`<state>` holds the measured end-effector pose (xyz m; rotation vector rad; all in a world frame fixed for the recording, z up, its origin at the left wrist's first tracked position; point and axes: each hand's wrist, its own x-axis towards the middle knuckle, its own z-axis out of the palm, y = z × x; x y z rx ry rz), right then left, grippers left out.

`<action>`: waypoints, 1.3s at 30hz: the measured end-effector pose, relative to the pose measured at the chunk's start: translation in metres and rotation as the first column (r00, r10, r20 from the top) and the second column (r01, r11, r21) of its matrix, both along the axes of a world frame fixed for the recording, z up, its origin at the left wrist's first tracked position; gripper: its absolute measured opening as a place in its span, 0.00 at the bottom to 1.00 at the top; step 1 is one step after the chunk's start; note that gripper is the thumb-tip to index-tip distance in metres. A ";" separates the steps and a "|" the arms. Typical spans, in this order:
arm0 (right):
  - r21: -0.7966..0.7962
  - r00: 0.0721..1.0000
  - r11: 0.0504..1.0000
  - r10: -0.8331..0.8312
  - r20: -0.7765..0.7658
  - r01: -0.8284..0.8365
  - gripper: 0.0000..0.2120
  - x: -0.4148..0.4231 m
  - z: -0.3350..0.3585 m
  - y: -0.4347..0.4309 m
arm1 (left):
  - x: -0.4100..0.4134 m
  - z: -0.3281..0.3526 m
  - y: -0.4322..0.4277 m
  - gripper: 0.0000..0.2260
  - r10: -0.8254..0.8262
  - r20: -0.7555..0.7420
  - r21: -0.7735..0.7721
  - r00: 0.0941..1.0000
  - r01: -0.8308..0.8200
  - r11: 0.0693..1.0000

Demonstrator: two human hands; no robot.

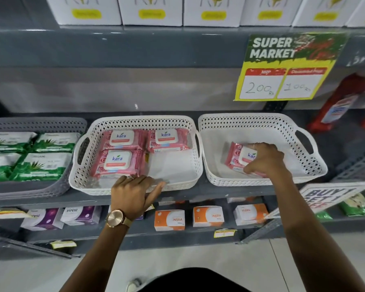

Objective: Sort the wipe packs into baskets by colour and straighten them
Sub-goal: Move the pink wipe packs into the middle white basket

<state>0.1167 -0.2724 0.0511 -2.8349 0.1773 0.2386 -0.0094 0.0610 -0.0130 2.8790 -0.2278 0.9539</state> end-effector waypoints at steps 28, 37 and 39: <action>-0.088 0.837 0.842 0.540 0.095 -0.533 0.37 -0.029 -0.020 0.220 | 0.041 0.053 0.087 0.26 -0.116 -0.615 -0.153 0.780 0.026 0.988; -0.001 0.889 0.890 0.455 0.041 -0.456 0.34 -0.035 -0.018 0.212 | 0.031 0.040 0.077 0.22 -0.061 -0.645 -0.206 0.762 -0.096 0.974; 0.008 0.877 0.877 0.480 0.038 -0.480 0.34 -0.041 -0.018 0.205 | 0.026 0.038 0.075 0.21 -0.031 -0.640 -0.188 0.768 -0.117 0.975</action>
